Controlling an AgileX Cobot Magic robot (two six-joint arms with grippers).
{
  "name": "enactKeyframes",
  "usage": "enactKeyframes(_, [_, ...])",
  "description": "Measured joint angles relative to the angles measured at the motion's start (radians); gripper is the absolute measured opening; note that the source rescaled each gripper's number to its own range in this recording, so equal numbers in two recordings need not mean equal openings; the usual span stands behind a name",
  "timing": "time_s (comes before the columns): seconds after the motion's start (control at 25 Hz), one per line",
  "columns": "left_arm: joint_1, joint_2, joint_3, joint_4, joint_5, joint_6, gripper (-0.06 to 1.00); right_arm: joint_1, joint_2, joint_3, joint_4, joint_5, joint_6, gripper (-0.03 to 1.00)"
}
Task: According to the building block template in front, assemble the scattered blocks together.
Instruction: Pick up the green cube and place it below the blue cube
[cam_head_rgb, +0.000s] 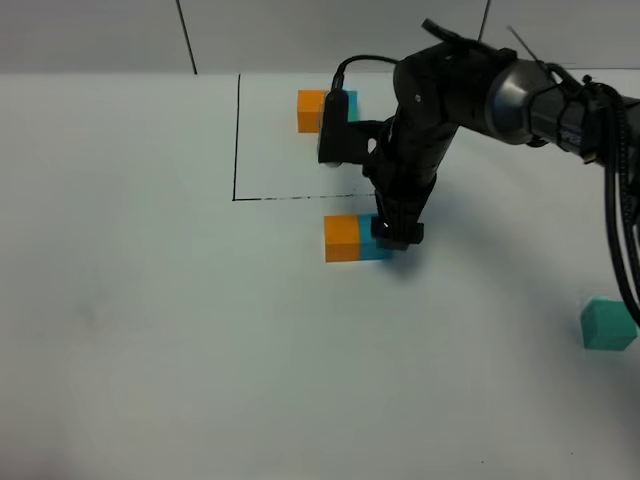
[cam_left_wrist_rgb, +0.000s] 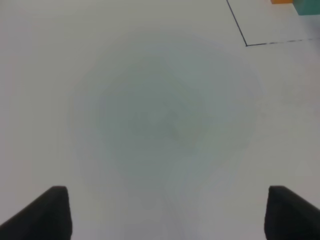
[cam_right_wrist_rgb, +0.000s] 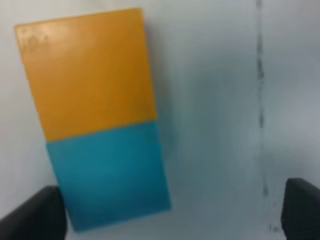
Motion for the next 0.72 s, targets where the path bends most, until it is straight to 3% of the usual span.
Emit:
enactKeyframes(0.2, [0.000,0.000,0.000,0.000,0.000,0.000,0.68,-0.099,-0.124,0.097,-0.004,0.076,0.264,0.78])
enactKeyframes(0.52, [0.000,0.000,0.000,0.000,0.000,0.000,0.68,-0.310,-0.538,0.620,-0.021,-0.126,0.678,0.78])
enactKeyframes(0.72, [0.000,0.000,0.000,0.000,0.000,0.000,0.68,-0.425,-0.712,0.796,-0.060,-0.139,0.865,0.78])
